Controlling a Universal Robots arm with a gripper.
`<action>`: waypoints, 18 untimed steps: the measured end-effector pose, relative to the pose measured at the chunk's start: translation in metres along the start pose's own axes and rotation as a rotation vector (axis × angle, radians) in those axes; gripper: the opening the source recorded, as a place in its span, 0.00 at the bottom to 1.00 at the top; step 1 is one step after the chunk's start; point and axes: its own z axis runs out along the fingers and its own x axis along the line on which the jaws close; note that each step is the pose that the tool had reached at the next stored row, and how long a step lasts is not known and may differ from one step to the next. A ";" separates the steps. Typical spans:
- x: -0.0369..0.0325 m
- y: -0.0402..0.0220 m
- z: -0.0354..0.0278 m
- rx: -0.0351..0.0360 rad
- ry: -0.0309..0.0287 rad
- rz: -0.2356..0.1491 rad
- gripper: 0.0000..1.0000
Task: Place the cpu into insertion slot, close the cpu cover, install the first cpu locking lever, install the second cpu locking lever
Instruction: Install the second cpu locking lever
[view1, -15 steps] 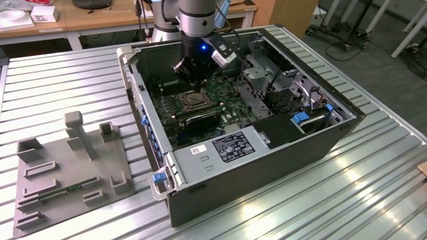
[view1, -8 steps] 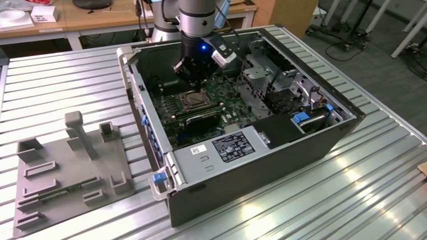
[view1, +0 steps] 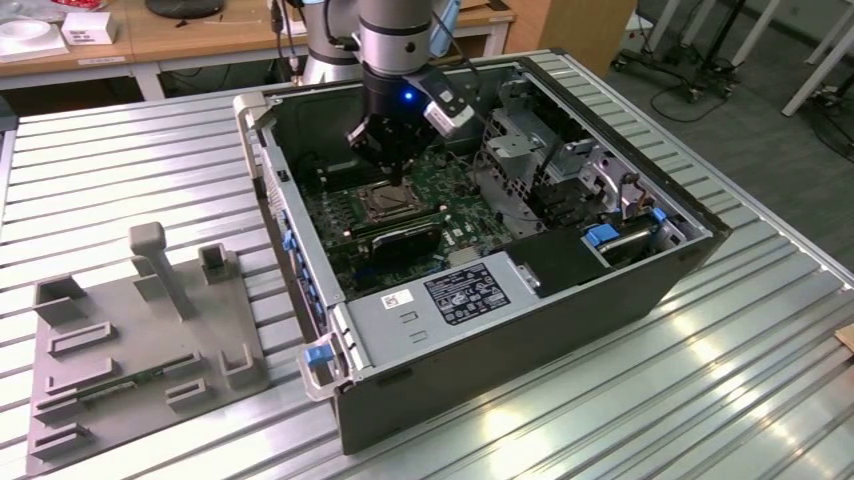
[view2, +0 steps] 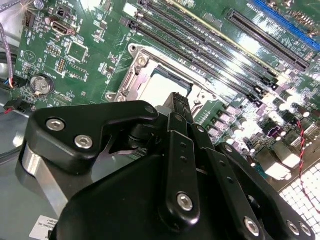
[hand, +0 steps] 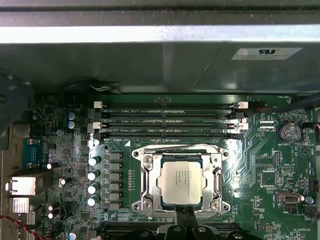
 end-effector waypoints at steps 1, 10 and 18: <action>0.0000 -0.0011 0.0000 0.0001 0.0001 0.000 0.11; 0.0000 -0.0029 0.0000 0.0000 0.0000 0.000 0.11; 0.0000 -0.0037 0.0000 0.0000 0.0000 0.000 0.11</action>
